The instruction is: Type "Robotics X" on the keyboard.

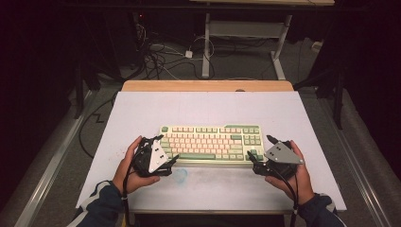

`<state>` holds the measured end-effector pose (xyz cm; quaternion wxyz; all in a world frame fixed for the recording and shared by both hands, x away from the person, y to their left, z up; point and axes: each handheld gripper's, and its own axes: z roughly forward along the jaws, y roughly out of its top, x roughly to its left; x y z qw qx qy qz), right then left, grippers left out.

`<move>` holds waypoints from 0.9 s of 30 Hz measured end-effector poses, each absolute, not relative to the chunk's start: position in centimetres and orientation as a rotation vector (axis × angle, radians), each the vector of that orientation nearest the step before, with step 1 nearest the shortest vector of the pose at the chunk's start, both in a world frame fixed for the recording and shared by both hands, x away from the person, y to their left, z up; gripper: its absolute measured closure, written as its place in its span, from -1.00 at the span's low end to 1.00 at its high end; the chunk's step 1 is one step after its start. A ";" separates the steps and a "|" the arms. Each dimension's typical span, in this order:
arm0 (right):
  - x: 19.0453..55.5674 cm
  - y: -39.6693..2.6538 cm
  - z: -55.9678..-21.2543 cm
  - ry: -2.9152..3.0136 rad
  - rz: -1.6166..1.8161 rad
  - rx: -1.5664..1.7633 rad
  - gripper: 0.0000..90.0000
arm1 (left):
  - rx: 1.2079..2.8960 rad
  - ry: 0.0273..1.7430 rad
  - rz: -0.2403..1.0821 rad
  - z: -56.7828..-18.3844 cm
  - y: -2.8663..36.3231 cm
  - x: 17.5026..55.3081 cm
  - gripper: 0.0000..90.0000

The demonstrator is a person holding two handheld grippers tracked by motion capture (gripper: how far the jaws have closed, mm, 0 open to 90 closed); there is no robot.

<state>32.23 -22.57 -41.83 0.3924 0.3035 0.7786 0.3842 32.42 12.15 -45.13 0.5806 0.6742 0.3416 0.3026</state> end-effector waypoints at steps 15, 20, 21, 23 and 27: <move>31.3 -25.1 -42.0 1.938 0.965 0.818 -0.53 | 1.572 0.854 0.714 -46.2 14.5 31.8 -0.59; 31.0 -26.0 -42.3 1.931 0.960 0.834 -0.53 | 1.559 0.879 0.714 -46.6 15.3 31.9 -0.59; 30.9 -26.2 -42.4 1.928 0.960 0.843 -0.53 | 1.563 0.885 0.719 -46.7 15.4 31.9 -0.59; 30.9 -26.5 -42.6 1.925 0.949 0.853 -0.53 | 1.573 0.895 0.718 -47.0 15.7 32.0 -0.60; 30.8 -27.5 -43.0 1.918 0.946 0.885 -0.53 | 1.581 0.917 0.716 -47.4 16.4 32.1 -0.60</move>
